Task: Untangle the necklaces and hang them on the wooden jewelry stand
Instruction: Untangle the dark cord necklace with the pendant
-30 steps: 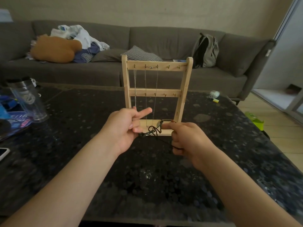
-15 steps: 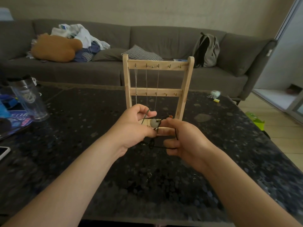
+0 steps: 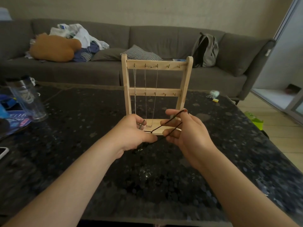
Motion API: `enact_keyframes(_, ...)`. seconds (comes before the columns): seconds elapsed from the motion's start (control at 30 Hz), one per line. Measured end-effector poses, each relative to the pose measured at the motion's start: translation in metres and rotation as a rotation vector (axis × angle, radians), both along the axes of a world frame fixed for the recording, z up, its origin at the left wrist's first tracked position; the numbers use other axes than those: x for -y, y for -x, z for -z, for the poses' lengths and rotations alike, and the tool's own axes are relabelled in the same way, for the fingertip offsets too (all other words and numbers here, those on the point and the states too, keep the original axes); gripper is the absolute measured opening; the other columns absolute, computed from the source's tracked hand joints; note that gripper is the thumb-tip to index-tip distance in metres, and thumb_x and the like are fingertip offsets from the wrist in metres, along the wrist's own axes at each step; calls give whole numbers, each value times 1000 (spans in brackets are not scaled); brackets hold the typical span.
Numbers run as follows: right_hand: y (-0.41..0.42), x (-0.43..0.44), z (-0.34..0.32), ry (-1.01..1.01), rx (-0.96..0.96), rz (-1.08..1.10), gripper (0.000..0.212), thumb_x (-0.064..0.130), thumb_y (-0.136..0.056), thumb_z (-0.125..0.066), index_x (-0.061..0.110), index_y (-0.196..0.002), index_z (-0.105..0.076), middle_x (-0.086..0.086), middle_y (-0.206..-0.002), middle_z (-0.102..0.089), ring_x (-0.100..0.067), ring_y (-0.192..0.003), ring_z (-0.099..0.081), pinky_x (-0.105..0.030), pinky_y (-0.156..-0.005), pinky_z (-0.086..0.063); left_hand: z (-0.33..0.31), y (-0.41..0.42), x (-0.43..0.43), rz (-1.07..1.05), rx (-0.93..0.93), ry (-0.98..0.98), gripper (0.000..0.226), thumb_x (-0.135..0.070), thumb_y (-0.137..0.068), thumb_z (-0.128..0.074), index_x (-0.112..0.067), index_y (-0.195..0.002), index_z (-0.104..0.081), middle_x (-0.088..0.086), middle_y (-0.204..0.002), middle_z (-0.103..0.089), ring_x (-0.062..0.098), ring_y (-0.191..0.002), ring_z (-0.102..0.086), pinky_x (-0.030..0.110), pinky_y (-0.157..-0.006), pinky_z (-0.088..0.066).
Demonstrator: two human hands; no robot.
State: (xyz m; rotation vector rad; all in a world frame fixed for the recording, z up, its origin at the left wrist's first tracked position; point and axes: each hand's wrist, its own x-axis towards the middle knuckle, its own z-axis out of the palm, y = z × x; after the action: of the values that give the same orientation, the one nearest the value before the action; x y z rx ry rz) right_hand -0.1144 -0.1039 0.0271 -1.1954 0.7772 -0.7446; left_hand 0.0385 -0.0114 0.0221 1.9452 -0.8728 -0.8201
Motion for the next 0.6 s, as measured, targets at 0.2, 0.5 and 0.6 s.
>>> enact_keyframes(0.2,-1,0,-4,-64,188,87,35,23,-117,-37,22,-123,-72,-11,-92,-77,-23,-74,-70,-41,-78,-56,2,2,1,-50,53,-2,49,-35,-78,-96,-25,-114,-63,-3,-113,-66,14,-98,-64,31,-70,-47)
enact_keyframes(0.5,1,-4,-7,-86,185,200,41,7,-111,-34,21,-111,-73,-29,-132,-64,-25,-77,-79,-40,-80,-61,4,-3,3,-141,193,-95,76,-60,-74,-93,-21,-126,-55,-1,-117,-64,25,-109,-68,40,-82,-58)
enact_keyframes(0.6,2,-5,-9,-102,176,210,33,10,-112,-41,18,-107,-73,-23,-127,-65,-24,-78,-80,-40,-83,-62,4,1,2,-78,244,-55,25,-53,-87,-85,-30,-94,-77,-6,-110,-65,18,-108,-62,37,-86,-49)
